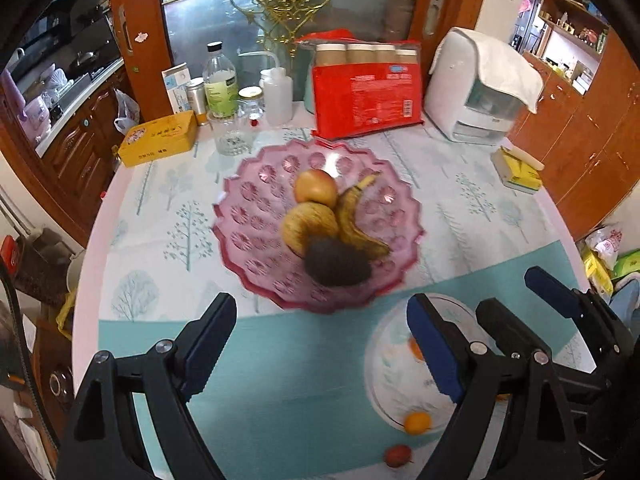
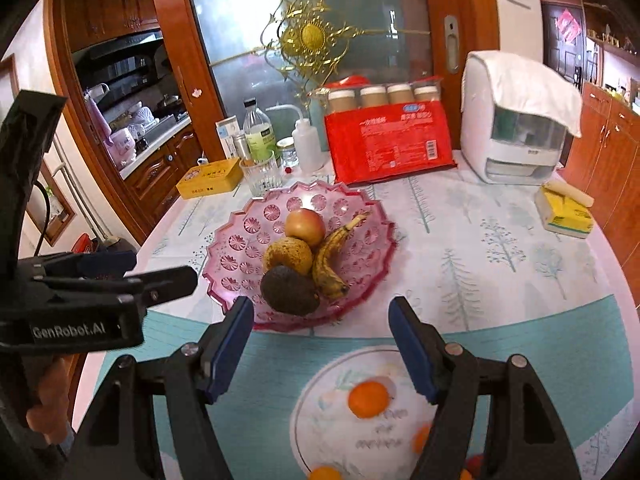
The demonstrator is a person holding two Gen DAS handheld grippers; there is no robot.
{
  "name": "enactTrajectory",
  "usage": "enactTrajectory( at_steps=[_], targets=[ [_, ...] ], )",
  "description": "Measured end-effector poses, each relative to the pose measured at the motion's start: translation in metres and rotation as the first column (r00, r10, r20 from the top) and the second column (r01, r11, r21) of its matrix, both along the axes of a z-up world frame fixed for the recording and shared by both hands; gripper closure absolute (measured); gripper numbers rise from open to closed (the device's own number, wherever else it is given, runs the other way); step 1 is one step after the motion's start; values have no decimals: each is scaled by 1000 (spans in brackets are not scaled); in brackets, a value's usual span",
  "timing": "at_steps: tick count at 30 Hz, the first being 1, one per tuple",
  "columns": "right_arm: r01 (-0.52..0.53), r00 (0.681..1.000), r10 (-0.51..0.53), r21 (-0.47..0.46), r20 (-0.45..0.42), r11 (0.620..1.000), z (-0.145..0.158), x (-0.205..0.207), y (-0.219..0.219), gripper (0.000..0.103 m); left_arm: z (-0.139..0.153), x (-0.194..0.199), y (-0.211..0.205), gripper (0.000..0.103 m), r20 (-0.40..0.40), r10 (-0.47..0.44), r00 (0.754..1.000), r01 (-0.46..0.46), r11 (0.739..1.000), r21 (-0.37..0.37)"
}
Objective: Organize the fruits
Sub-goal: 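Withdraw both tools from the bowl toward the fruit plate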
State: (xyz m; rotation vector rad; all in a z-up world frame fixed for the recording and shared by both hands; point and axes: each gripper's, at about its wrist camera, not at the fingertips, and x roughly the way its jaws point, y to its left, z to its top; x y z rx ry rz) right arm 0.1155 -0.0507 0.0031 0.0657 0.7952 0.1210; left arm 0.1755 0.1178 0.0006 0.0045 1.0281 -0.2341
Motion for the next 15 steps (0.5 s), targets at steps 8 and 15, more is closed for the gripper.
enactTrajectory(
  at_steps=[8, 15],
  targets=[
    [21, 1000, -21, -16, 16, 1000, 8, -45, -45, 32, 4, -46, -40, 17, 8, 0, 1000, 0, 1000, -5],
    [31, 1000, -31, -19, -3, 999, 0, -74, -83, 32, -5, -80, -77, 17, 18, -8, 1000, 8, 1000, 12]
  ],
)
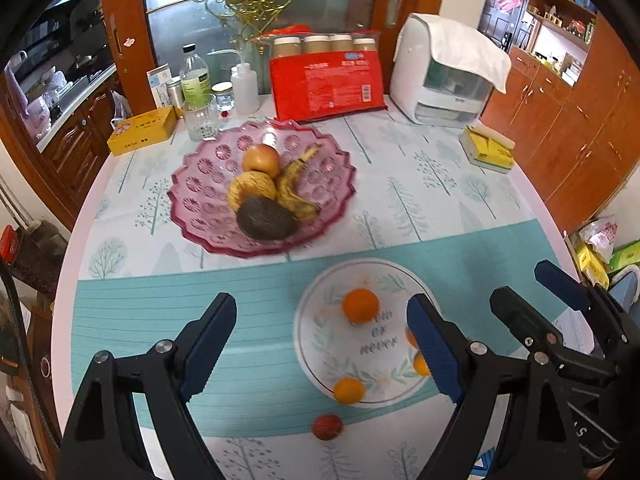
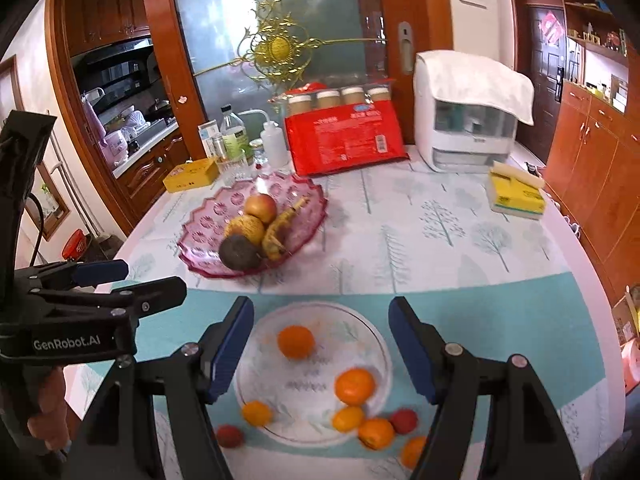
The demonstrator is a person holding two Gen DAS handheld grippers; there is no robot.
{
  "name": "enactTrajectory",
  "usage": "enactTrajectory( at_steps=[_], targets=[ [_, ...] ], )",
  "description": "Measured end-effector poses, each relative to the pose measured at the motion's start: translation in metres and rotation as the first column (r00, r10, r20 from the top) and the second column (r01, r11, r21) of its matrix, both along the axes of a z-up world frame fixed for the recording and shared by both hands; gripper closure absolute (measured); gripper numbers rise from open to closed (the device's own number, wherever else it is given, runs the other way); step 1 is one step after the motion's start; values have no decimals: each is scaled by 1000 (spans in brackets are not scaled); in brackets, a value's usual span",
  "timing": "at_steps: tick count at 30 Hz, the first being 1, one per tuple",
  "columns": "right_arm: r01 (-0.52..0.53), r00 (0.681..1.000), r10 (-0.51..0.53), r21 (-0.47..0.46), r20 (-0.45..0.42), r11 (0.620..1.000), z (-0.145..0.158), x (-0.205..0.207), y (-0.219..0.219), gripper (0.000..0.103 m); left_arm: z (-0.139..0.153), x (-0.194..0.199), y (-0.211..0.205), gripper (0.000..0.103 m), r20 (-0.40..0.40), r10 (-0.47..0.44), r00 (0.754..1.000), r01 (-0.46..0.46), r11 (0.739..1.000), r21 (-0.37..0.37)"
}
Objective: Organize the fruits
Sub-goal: 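Withdraw both tools from the bowl toward the fruit plate, then move both open tools toward the oranges on the white plate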
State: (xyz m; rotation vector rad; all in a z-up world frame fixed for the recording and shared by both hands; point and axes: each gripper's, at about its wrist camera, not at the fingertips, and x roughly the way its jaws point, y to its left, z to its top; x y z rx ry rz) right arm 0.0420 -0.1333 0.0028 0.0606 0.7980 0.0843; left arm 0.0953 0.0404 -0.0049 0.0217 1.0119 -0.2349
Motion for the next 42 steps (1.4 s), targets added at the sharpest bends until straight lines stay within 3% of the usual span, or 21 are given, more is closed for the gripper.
enactTrajectory(
  at_steps=[7, 13, 17, 24, 28, 37, 42],
  targets=[
    [18, 999, -17, 19, -48, 1000, -17, -16, -36, 32, -27, -21, -19, 17, -31, 30, 999, -30, 999, -17],
    [34, 996, -32, 19, -77, 999, -29, -20, -55, 32, -45, -36, -17, 17, -17, 78, 997, -79, 996, -41],
    [39, 994, -38, 5, -106, 999, -44, -22, -65, 32, -60, -41, -11, 17, -49, 86, 995, -88, 995, -42],
    [52, 982, -51, -1, -183, 999, -76, -24, -74, 33, -92, -46, -10, 17, -125, 72, 990, -70, 997, 21],
    [41, 979, -38, 7, -200, 999, -86, -22, -70, 33, -107, -38, -8, 17, -154, 88, 984, -87, 996, 18],
    [5, 971, 4, 36, -237, 999, -106, -9, -55, 33, -118, -2, -27, 17, -112, 49, 993, -45, 998, 38],
    [-12, 965, 21, 38, -262, 999, -119, 1, -45, 33, -133, 25, -38, 22, -144, 32, 989, -27, 999, 37]
  ],
)
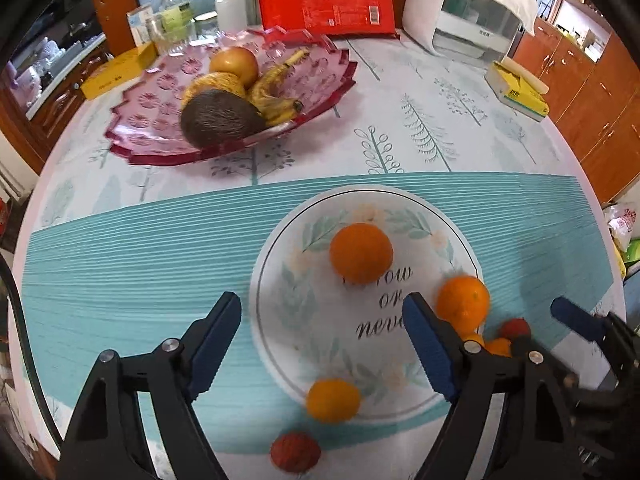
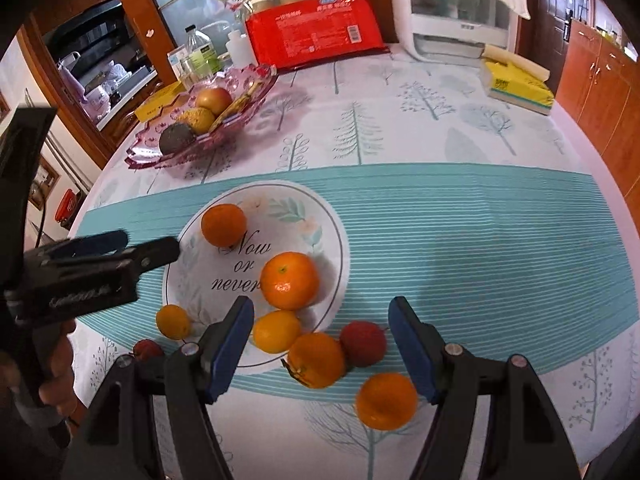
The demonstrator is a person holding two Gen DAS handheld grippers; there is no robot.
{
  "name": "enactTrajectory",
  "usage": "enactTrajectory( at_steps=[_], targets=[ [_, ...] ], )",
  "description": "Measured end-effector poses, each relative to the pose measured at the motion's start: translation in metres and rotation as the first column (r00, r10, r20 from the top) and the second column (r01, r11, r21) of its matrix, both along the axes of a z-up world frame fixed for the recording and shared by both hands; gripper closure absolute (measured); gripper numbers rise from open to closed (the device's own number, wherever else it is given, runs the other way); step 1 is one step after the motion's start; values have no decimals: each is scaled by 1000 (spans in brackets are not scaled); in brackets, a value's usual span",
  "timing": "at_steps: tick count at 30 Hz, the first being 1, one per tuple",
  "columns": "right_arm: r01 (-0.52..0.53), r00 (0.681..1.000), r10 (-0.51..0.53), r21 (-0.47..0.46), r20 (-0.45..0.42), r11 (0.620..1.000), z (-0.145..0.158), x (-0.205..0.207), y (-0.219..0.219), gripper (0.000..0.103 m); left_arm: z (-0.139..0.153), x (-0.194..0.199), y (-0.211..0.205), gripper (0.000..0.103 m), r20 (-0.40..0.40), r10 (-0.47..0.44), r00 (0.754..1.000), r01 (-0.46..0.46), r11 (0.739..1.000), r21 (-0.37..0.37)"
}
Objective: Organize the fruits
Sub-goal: 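Move both open tools toward the oranges on the white plate, then grasp an orange with the right tool while the left tool grasps another orange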
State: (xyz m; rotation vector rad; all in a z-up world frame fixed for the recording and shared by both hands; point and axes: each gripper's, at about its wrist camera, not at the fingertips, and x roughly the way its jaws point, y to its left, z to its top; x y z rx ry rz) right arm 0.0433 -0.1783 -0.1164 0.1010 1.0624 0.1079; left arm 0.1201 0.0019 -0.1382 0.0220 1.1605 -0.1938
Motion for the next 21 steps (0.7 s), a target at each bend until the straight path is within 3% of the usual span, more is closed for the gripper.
enactTrajectory(
  at_steps=[13, 17, 21],
  targets=[
    [-32, 997, 31, -5, -70, 999, -32, 29, 17, 33, -28, 40, -22, 27, -84, -60, 995, 59, 998, -22],
    [-47, 996, 47, -3, -82, 999, -39, 35, 23, 33, -37, 49, -26, 37, -113, -68, 991, 65, 997, -33],
    [-58, 994, 57, -5, -93, 998, -44, 40, 27, 47, -45, 53, -29, 45, -134, -70, 989, 64, 997, -45]
  ],
)
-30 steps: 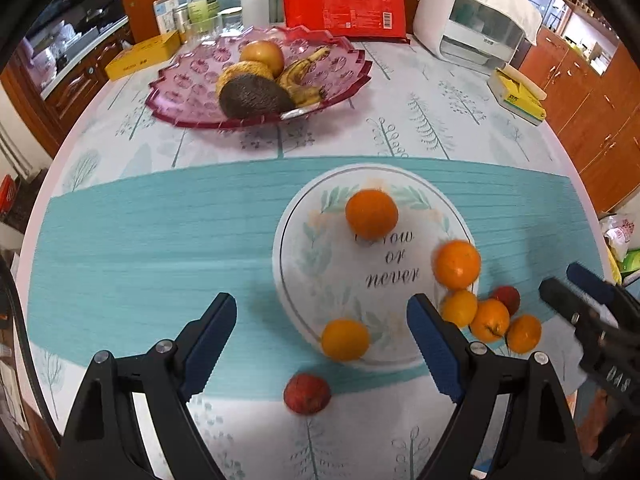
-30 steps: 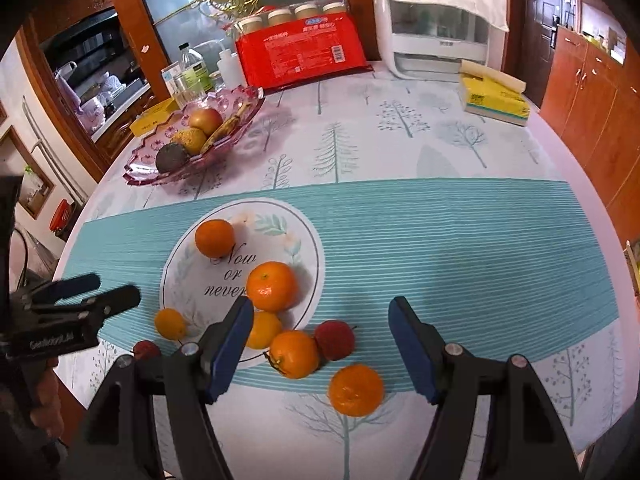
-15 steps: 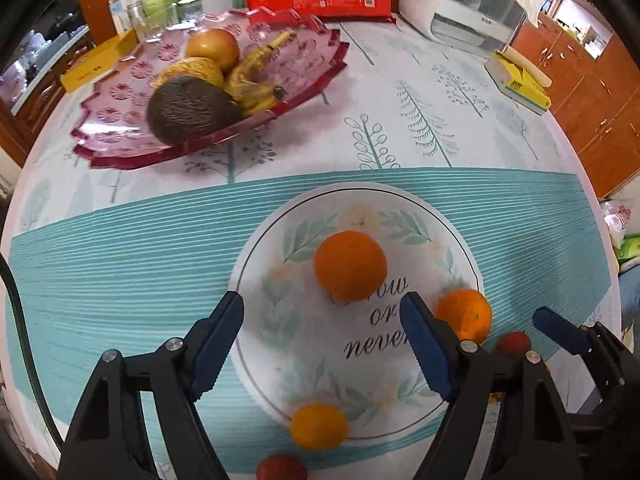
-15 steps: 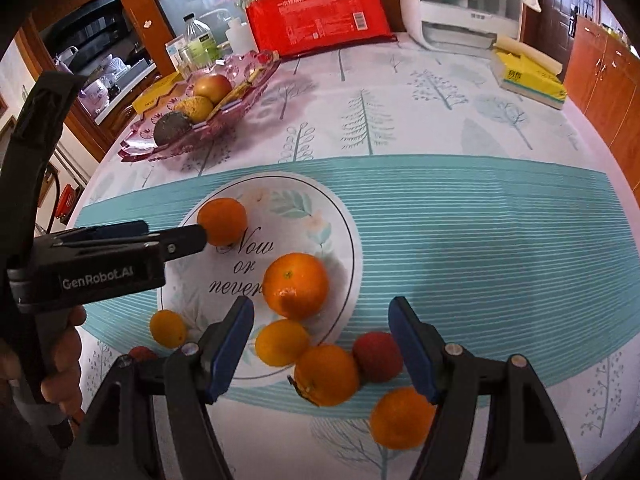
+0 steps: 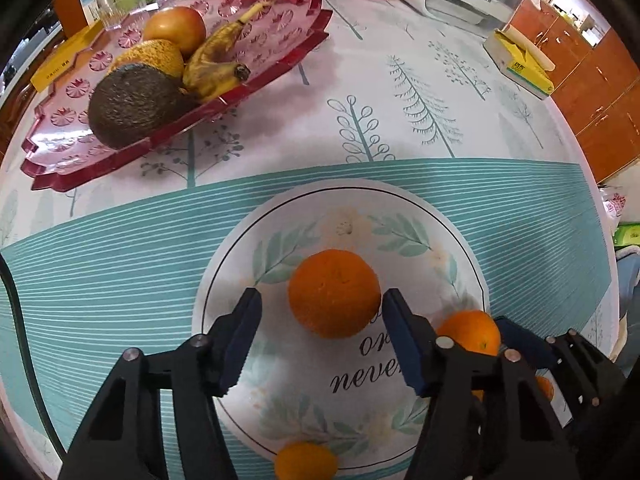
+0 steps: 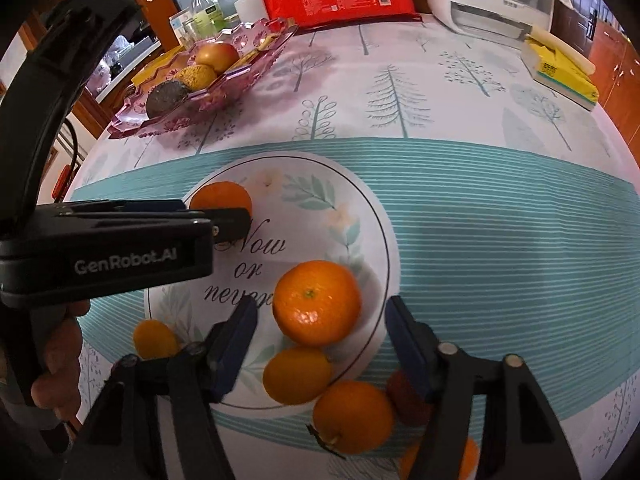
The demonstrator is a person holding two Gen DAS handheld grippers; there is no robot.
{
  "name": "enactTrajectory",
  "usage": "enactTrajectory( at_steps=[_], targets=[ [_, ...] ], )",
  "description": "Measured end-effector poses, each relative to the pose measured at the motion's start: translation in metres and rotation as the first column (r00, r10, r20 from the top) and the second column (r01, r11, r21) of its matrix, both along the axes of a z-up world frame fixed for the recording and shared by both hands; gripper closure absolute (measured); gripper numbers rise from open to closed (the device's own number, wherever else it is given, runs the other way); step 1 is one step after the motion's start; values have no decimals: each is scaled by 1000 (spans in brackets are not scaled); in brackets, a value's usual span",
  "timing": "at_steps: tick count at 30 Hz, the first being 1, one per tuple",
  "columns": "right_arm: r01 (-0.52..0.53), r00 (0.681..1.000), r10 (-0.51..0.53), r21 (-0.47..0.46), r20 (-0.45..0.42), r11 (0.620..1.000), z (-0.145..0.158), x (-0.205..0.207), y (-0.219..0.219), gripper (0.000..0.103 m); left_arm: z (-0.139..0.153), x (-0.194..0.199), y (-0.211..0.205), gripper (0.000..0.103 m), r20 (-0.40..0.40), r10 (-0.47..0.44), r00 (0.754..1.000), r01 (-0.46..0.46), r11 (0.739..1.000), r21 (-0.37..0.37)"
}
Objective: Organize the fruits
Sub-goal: 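Grasp an orange with the right tool while the left tool grasps another orange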
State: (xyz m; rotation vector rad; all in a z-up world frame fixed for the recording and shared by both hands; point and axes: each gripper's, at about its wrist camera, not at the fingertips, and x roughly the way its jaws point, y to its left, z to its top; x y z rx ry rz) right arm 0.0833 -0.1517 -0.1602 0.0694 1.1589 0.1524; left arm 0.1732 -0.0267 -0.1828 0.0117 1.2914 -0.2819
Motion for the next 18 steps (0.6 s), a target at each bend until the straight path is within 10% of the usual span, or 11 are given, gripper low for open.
enactTrajectory(
  at_steps=[18],
  targets=[
    [19, 1000, -19, 21, -19, 1000, -4, 3, 0, 59, -4, 0, -7, 60, 4, -39, 999, 40, 999, -31]
  ],
)
